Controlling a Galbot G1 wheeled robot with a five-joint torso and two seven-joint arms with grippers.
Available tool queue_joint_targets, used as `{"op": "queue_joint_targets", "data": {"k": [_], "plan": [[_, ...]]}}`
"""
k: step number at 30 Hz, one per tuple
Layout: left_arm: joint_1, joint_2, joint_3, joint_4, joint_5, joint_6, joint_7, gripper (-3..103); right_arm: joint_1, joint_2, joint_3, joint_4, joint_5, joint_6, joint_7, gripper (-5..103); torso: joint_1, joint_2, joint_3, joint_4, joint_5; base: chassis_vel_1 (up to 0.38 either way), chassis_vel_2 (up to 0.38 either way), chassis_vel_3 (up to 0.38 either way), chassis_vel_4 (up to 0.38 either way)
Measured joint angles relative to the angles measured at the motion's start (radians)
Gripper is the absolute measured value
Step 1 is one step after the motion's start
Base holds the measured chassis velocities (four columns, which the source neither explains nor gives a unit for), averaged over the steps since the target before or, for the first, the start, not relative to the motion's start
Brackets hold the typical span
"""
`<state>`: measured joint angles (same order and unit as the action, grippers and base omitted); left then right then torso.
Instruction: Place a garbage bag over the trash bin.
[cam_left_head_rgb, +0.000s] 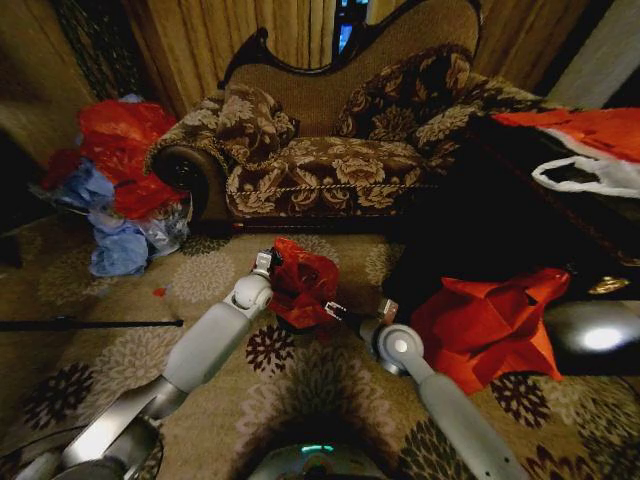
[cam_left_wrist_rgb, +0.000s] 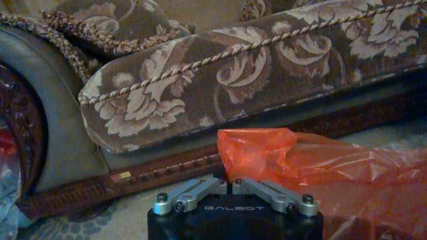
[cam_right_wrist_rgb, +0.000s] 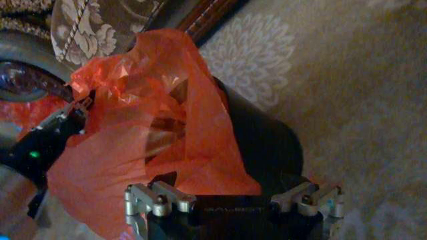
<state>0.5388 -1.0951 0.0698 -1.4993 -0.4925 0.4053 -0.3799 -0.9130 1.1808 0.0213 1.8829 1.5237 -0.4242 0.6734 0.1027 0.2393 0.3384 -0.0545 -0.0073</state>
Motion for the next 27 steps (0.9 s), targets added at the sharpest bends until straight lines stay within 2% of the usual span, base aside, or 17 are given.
{"op": "queue_joint_targets", "data": {"k": [8, 9, 11, 12, 14, 15, 16, 17, 18, 21, 22, 24, 25, 27], "plan": [[0.0, -0.008, -0.004, 0.006, 0.001, -0.005, 0.001, 0, 0.03, 0.067, -0.006, -0.062, 0.019, 0.012, -0.032, 101, 0.0, 0.0, 0.0, 0.0001, 0.0, 0.0, 0.0, 0.0, 0.0], [0.0, -0.009, -0.006, 0.009, 0.001, -0.007, 0.001, 0, 0.035, 0.074, -0.015, -0.074, 0.0, 0.013, -0.056, 94, 0.0, 0.0, 0.0, 0.0001, 0.0001, 0.0, 0.0, 0.0, 0.0], [-0.001, -0.011, -0.007, 0.01, 0.002, -0.008, 0.001, 0, 0.039, 0.077, -0.023, -0.084, -0.021, 0.015, -0.08, 94, 0.0, 0.0, 0.0, 0.0001, 0.0, 0.0, 0.0, 0.0, 0.0], [-0.001, -0.014, -0.009, 0.012, 0.002, -0.011, 0.0, 0, 0.043, 0.078, -0.039, -0.098, -0.061, 0.02, -0.115, 83, 0.0, 0.0, 0.0, 0.0001, 0.0, 0.0, 0.0, 0.0, 0.0], [-0.001, -0.015, -0.012, 0.012, 0.002, -0.013, -0.002, 0, 0.044, 0.078, -0.048, -0.107, -0.091, 0.022, -0.136, 83, 0.0, 0.0, 0.0, 0.0001, 0.0001, 0.0, 0.0, 0.0, 0.0], [0.0, -0.017, -0.014, 0.014, 0.002, -0.017, -0.007, 0, 0.045, 0.077, -0.059, -0.117, -0.127, 0.026, -0.158, 73, 0.0, 0.0, 0.0, 0.0, 0.0001, 0.0, 0.0, 0.0, 0.0], [0.001, -0.018, -0.016, 0.015, 0.002, -0.019, -0.011, 0, 0.045, 0.076, -0.066, -0.122, -0.149, 0.028, -0.167, 73, 0.0, 0.0, 0.0, 0.0, 0.0001, 0.0, 0.0, 0.0, 0.0], [0.002, -0.019, -0.019, 0.016, 0.002, -0.022, -0.013, 0, 0.044, 0.075, -0.073, -0.128, -0.176, 0.034, -0.177, 67, 0.0, 0.0, 0.0, 0.0, 0.0001, 0.0, 0.0, 0.0, 0.0], [0.002, -0.019, -0.019, 0.016, 0.002, -0.022, -0.013, 0, 0.044, 0.075, -0.073, -0.128, -0.176, 0.034, -0.177, 67, 0.0, 0.0, 0.0, 0.0, 0.0001, 0.0, 0.0, 0.0, 0.0], [0.006, -0.02, -0.025, 0.016, 0.002, -0.026, -0.023, 0, 0.044, 0.073, -0.091, -0.142, -0.243, 0.049, -0.199, 51, 0.0, 0.0, 0.0, 0.0, 0.0001, 0.0, 0.0, 0.0, 0.0], [0.006, -0.02, -0.025, 0.016, 0.002, -0.026, -0.023, 0, 0.044, 0.073, -0.091, -0.142, -0.243, 0.049, -0.199, 51, 0.0, 0.0, 0.0, 0.0, 0.0001, 0.0, 0.0, 0.0, 0.0], [0.009, -0.021, -0.028, 0.016, 0.002, -0.028, -0.027, 0, 0.048, 0.077, -0.096, -0.146, -0.259, 0.05, -0.2, 40, 0.0, 0.0, 0.0, 0.0, 0.0003, 0.0, 0.0, 0.0, 0.0], [0.009, -0.021, -0.028, 0.016, 0.002, -0.028, -0.027, 0, 0.048, 0.077, -0.096, -0.146, -0.259, 0.05, -0.2, 40, 0.0, 0.0, 0.0, 0.0, 0.0003, 0.0, 0.0, 0.0, 0.0], [0.017, -0.022, -0.032, 0.014, 0.002, -0.029, -0.034, 0, 0.056, 0.076, -0.104, -0.155, -0.296, 0.056, -0.205, 29, 0.0, 0.0, 0.0, 0.0001, 0.0003, 0.0, 0.0, 0.0, 0.0]]}}
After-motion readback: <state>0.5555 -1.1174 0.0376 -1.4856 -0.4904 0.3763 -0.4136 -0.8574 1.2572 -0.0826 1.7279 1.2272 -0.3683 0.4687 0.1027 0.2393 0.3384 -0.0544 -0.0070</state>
